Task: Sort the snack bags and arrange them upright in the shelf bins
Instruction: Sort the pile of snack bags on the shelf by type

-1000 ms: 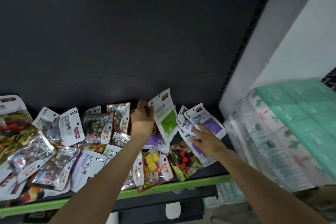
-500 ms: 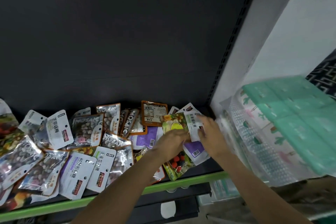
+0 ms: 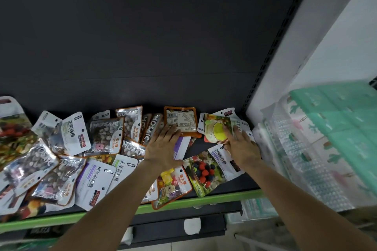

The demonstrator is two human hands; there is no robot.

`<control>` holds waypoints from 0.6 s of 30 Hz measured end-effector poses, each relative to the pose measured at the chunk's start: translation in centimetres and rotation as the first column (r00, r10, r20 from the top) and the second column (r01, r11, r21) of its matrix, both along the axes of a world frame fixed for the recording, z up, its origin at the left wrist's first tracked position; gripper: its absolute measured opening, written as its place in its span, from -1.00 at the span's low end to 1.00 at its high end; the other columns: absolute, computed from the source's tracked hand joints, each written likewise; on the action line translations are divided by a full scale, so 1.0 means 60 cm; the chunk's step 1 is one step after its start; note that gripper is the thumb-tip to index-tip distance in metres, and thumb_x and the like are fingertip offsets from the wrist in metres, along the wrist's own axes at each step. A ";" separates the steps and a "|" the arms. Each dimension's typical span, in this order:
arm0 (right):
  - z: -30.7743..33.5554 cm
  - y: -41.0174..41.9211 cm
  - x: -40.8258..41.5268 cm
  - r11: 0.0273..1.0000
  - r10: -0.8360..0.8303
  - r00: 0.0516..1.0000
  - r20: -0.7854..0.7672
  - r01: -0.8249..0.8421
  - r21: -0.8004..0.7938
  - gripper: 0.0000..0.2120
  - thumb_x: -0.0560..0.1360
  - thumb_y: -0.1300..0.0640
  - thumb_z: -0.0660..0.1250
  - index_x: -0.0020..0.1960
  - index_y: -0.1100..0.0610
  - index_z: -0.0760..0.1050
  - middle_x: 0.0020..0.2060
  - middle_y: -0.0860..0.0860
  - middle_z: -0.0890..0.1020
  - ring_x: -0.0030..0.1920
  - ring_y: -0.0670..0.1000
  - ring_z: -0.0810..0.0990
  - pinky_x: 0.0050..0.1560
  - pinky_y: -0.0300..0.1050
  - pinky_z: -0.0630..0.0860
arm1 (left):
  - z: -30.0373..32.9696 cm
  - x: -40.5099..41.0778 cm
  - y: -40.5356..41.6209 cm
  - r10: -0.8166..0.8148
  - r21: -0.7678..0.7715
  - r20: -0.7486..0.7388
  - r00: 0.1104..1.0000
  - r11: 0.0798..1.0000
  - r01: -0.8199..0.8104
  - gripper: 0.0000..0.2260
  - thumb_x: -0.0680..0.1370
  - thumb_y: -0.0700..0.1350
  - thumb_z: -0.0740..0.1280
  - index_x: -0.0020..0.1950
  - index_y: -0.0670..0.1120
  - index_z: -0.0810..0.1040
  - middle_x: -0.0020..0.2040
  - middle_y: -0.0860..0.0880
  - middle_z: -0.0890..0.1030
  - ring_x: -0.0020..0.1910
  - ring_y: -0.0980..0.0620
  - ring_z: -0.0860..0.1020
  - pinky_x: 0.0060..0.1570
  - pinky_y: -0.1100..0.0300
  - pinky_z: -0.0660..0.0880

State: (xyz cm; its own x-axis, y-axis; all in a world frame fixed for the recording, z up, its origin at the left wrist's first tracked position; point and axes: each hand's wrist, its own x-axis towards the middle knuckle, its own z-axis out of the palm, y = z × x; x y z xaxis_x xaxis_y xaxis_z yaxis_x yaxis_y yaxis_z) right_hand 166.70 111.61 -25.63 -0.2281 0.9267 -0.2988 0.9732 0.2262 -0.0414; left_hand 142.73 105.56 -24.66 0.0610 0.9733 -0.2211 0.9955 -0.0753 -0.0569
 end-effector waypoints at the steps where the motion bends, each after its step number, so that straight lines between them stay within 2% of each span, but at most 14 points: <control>1: 0.002 0.001 -0.003 1.000 -0.014 1.000 -0.008 0.014 -0.010 -0.40 0.63 0.01 0.08 0.54 -0.12 -0.19 0.54 0.06 -0.04 0.52 0.20 -0.01 0.39 0.25 0.22 | 0.001 -0.001 -0.001 0.002 -0.005 0.000 1.000 1.000 -0.002 -0.09 0.43 0.40 0.19 0.56 -0.04 -0.16 0.57 -0.01 -0.15 0.54 -0.02 -0.21 0.48 -0.02 -0.31; 4: 0.006 -0.004 -0.015 0.998 -0.044 0.998 -0.044 0.042 -0.040 -0.38 0.63 -0.01 0.10 0.54 -0.07 -0.20 0.54 0.08 -0.08 0.52 0.22 -0.03 0.38 0.28 0.18 | 0.008 0.004 -0.009 -0.042 0.043 0.081 0.996 0.998 0.039 -0.16 0.47 0.29 0.26 0.56 -0.04 -0.08 0.57 -0.02 -0.10 0.54 -0.04 -0.16 0.49 0.02 -0.23; 7: 0.001 -0.015 -0.005 0.998 -0.044 0.987 -0.156 0.038 -0.040 -0.30 0.59 -0.09 0.16 0.55 -0.05 -0.20 0.55 0.06 -0.10 0.53 0.20 -0.07 0.42 0.22 0.14 | 0.010 0.025 -0.019 -0.238 0.030 0.218 0.947 0.971 0.237 -0.33 0.55 0.11 0.27 0.55 -0.03 0.05 0.57 0.00 -0.03 0.54 0.02 -0.09 0.47 0.14 -0.13; 9: -0.005 -0.029 0.007 1.000 -0.024 0.978 -0.209 0.021 -0.016 -0.30 0.58 -0.11 0.17 0.55 -0.04 -0.17 0.55 0.03 -0.09 0.53 0.15 -0.07 0.47 0.17 0.13 | 0.005 0.044 -0.020 -0.275 -0.048 0.251 0.928 0.954 0.296 -0.31 0.54 0.19 0.25 0.55 -0.06 0.07 0.57 0.00 -0.01 0.54 0.05 -0.08 0.47 0.13 -0.10; 13: -0.017 -0.052 0.023 0.999 0.000 0.981 -0.195 -0.010 -0.052 -0.29 0.58 -0.14 0.15 0.55 -0.03 -0.19 0.55 0.00 -0.15 0.54 0.07 -0.15 0.49 0.10 0.09 | -0.008 0.073 -0.009 -0.197 -0.151 0.199 0.960 0.962 0.228 -0.11 0.43 0.35 0.27 0.55 -0.15 0.06 0.56 -0.06 0.06 0.53 0.00 -0.05 0.46 0.07 -0.06; 18: -0.012 -0.037 0.021 1.000 -0.006 0.988 -0.152 0.002 -0.025 -0.37 0.59 -0.14 0.12 0.55 -0.09 -0.10 0.55 -0.01 -0.02 0.53 0.09 0.01 0.46 0.08 0.18 | -0.006 0.103 0.001 -0.164 -0.162 0.123 0.979 0.970 0.182 -0.16 0.36 0.29 0.40 0.48 -0.11 0.20 0.36 -0.12 0.36 0.39 -0.12 0.22 0.39 0.02 0.08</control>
